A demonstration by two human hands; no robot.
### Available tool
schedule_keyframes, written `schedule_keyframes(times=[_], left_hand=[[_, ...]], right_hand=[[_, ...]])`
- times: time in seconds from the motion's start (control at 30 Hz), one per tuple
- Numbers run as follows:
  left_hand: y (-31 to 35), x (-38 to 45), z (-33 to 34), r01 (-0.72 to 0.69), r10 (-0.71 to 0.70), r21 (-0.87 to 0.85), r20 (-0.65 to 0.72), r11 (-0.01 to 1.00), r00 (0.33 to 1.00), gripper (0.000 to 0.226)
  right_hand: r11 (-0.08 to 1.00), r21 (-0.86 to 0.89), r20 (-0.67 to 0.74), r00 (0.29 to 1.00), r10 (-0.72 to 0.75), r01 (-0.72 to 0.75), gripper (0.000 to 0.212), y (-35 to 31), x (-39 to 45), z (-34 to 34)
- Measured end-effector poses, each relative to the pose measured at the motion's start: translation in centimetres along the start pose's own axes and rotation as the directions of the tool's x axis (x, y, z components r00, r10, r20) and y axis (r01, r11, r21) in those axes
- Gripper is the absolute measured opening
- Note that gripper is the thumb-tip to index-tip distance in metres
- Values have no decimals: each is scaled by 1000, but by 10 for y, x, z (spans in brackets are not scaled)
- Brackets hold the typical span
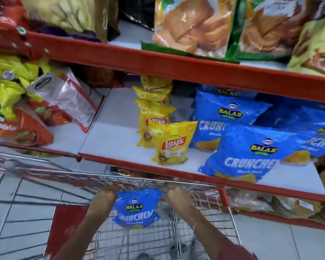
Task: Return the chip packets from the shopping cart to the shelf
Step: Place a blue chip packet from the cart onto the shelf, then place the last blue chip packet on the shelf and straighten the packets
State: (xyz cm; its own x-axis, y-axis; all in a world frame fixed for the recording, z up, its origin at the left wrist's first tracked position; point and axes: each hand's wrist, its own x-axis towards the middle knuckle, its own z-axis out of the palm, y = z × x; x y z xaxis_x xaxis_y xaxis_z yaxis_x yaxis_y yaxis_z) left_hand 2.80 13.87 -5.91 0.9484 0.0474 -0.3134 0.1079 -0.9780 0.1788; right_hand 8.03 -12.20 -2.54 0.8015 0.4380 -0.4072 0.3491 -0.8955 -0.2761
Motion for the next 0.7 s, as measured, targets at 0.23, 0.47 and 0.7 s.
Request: schedule_keyframes(times=[0.23,0.47,0.7], left_hand=[[-10,8,16,-67,42,247,104,967,994,43],[-14,-28,20,1,-6,37,139,999,990,15],[44,-72,-45,-165,107,-266,-221,950,969,8]], right_hand=[[984,-27,88,980,180,-178,31,-26,14,40],[989,-36,8,989,145,-144,25,-22,-21,48],[998,-4,-322,945,55,-60,45,13,-89,-2]])
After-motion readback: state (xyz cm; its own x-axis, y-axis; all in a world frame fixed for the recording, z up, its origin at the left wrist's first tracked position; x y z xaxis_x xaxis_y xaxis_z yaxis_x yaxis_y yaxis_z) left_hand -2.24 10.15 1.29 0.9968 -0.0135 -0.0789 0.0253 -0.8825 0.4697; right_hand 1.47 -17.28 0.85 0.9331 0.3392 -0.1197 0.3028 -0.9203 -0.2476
